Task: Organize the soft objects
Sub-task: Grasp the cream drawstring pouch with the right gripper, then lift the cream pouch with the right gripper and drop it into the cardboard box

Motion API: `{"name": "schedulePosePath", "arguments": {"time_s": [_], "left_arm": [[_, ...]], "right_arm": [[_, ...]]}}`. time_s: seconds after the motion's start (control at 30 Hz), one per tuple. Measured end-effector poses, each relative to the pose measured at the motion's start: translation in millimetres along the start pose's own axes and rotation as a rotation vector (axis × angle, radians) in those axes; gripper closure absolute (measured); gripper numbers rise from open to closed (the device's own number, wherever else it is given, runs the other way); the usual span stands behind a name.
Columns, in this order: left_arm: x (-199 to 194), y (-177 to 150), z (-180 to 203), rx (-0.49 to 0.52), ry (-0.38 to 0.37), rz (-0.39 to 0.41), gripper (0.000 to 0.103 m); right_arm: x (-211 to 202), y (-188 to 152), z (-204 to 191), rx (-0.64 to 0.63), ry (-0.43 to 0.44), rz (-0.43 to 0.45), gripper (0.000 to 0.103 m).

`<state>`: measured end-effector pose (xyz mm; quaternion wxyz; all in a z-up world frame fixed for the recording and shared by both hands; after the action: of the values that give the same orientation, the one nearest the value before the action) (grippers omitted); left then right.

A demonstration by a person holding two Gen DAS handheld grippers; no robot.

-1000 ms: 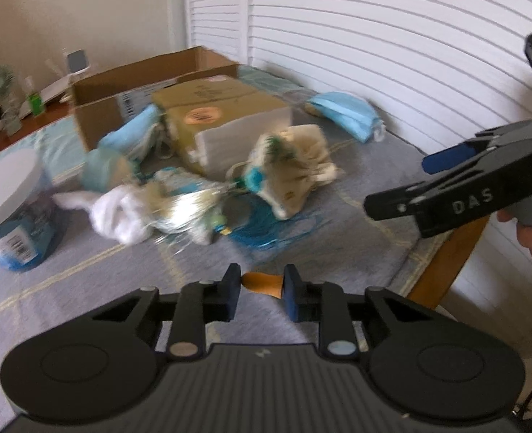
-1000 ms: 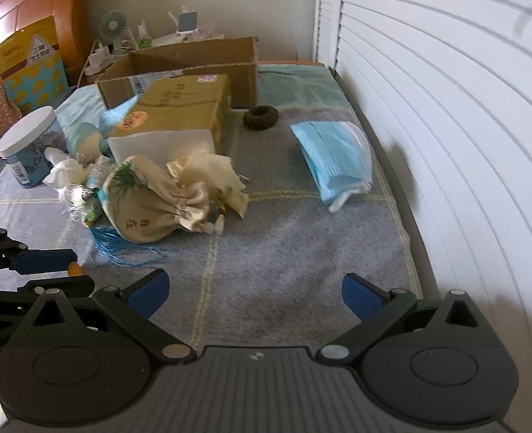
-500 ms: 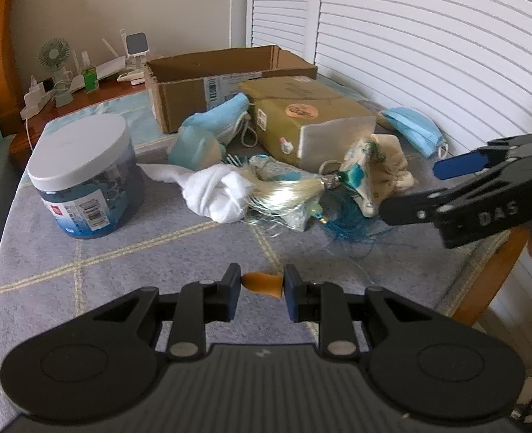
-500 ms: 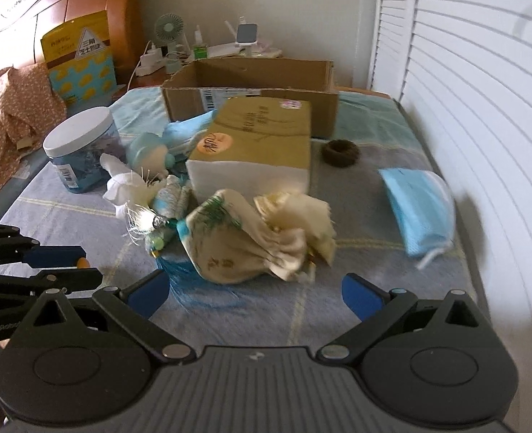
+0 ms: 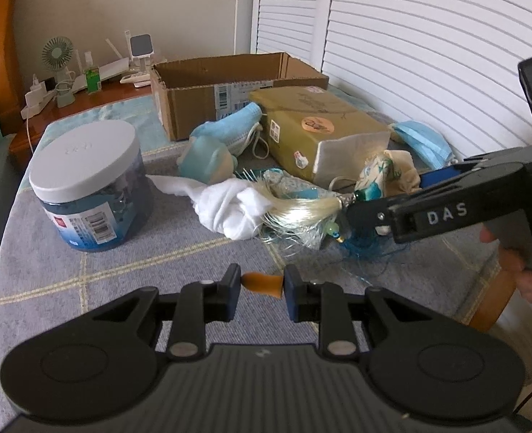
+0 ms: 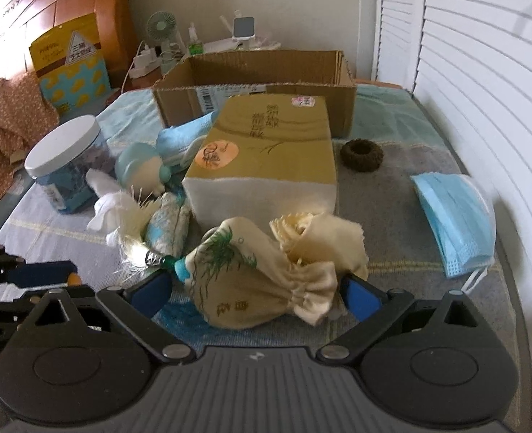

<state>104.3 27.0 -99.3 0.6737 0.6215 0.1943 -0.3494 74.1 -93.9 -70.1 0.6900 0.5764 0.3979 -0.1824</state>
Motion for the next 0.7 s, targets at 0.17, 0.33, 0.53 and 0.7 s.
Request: {"name": "schedulePosePath", "arguments": {"time_s": [0.17, 0.33, 0.53, 0.7], "left_arm": [[0.5, -2.3, 1.0, 0.008, -0.005, -0.011, 0.079], [-0.6, -2.8, 0.5, 0.023, -0.012, -0.034, 0.079], [-11.7, -0.2, 2.4, 0.084, 0.0, -0.037, 0.079], [-20.6, 1.3, 4.1, 0.119, 0.0, -0.047, 0.079]], "right_arm": [[-1.3, -0.4, 1.9, 0.009, -0.013, -0.007, 0.018], [-11.0, -0.7, -0.5, -0.011, -0.009, -0.001, 0.022], [-29.4, 1.2, -1.9, -0.037, -0.001, 0.017, 0.024], [-48.1, 4.2, -2.4, -0.063, 0.004, 0.029, 0.025]]}}
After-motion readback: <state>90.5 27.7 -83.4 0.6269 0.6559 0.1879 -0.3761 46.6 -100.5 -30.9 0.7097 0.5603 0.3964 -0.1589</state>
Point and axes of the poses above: each gripper's, at about its wrist camera, not at the fingertips, and x roughly the way its jaws point, z to its right, y to its top, the point moved 8 cm from there along x, roughly the way its jaws point, and after that the axes turned 8 degrees about -x, right-handed, at the moved point
